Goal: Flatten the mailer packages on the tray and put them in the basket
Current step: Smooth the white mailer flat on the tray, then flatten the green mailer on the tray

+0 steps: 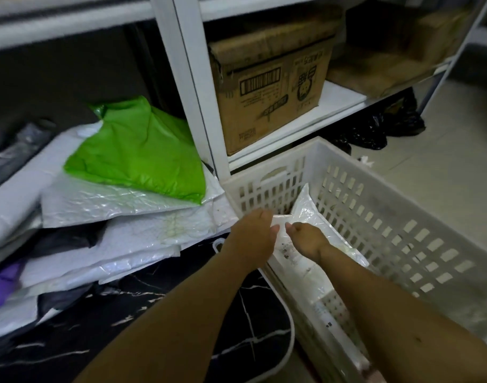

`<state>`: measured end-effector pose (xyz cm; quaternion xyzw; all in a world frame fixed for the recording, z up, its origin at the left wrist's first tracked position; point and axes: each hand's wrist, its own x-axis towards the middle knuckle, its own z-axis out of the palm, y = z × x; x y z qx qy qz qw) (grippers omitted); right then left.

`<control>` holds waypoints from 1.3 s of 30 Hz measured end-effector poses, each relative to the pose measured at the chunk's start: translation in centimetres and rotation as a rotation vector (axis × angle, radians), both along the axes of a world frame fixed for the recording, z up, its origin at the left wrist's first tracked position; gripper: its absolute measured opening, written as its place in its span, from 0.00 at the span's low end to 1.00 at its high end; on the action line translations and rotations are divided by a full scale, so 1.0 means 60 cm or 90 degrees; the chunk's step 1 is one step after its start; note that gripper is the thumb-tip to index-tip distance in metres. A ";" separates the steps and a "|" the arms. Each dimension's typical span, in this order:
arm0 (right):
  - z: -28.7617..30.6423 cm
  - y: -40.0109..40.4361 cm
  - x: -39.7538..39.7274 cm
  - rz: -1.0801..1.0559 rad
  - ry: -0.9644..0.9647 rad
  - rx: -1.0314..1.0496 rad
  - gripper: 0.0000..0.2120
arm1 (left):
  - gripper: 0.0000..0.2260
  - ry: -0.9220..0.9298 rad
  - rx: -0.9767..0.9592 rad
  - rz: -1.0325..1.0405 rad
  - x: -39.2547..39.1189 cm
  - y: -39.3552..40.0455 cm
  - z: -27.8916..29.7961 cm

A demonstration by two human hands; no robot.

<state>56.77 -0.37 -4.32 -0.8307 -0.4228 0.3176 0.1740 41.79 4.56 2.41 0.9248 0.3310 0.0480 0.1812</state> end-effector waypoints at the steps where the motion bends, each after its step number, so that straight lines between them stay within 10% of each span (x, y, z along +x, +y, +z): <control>1: 0.011 0.001 -0.005 -0.010 0.004 0.021 0.25 | 0.16 0.000 -0.005 0.004 -0.006 -0.005 0.010; 19: 0.282 0.107 -0.327 0.212 -0.259 0.262 0.15 | 0.19 -0.008 0.039 0.277 -0.384 -0.005 0.168; 25: 0.286 0.138 -0.398 0.339 -0.479 0.142 0.16 | 0.17 0.007 0.037 0.367 -0.479 0.002 0.170; 30: 0.279 0.154 -0.396 0.318 -0.422 0.071 0.26 | 0.19 0.008 0.036 0.391 -0.505 0.003 0.157; 39: 0.368 0.134 -0.359 0.154 -0.380 0.360 0.33 | 0.16 -0.030 0.039 0.372 -0.464 -0.022 0.184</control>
